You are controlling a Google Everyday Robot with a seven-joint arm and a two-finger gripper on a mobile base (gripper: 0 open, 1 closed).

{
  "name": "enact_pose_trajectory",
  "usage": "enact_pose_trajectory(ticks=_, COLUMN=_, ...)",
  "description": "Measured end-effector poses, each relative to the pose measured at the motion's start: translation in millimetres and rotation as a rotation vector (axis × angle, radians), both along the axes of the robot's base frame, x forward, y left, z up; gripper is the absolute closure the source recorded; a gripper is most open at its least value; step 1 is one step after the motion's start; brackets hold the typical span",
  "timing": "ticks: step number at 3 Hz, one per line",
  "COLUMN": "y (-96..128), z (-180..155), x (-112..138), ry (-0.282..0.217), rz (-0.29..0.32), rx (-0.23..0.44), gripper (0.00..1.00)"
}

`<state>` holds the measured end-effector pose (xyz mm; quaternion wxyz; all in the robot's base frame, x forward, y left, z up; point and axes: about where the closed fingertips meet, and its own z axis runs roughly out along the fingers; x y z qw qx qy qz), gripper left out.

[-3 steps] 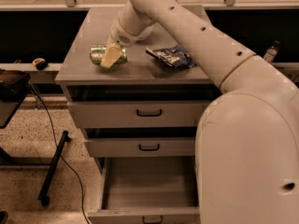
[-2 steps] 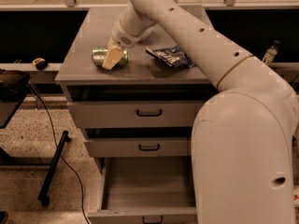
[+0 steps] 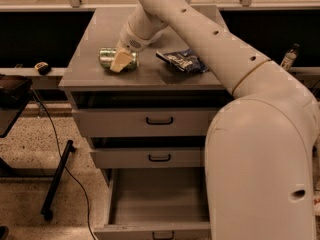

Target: Pick green can from bottom drawer and place on counter

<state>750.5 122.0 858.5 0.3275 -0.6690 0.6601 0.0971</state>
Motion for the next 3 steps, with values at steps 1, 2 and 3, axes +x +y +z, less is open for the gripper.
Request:
enact_pose_trajectory(ticks=1, y=0.0, z=0.0, x=0.0, ry=0.0, rz=0.0, rx=0.0, gripper=0.0)
enact_pose_trajectory(ticks=2, y=0.0, z=-0.1, x=0.0, ry=0.0, rz=0.0, rx=0.0, gripper=0.0)
enact_pose_trajectory(ticks=3, y=3.0, z=9.7, x=-2.7, ry=-0.006, rz=0.022, rx=-0.014, gripper=0.0)
